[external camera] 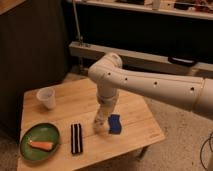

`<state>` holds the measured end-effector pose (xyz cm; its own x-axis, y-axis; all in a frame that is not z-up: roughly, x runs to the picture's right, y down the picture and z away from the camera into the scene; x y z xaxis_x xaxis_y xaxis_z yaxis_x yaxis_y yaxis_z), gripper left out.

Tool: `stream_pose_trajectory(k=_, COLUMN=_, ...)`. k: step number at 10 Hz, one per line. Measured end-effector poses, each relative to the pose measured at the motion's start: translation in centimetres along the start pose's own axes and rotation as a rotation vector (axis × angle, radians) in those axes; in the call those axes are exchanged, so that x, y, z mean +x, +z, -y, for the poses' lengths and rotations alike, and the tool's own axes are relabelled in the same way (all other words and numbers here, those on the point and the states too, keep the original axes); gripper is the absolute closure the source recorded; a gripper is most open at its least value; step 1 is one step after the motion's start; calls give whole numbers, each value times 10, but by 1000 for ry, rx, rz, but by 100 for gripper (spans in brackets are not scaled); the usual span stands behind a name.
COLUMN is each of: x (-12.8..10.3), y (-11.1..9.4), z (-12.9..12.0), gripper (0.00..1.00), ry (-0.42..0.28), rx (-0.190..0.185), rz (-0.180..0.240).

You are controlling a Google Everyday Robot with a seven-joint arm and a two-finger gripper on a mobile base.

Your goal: Stand the bottle upright

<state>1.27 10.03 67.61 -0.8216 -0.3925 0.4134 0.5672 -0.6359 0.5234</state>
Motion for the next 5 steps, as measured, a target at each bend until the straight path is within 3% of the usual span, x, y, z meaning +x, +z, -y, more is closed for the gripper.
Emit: stream_pose_trajectory(k=5, x=8, y=1, z=4, gripper=86, ry=-13, rx=-23, rz=25)
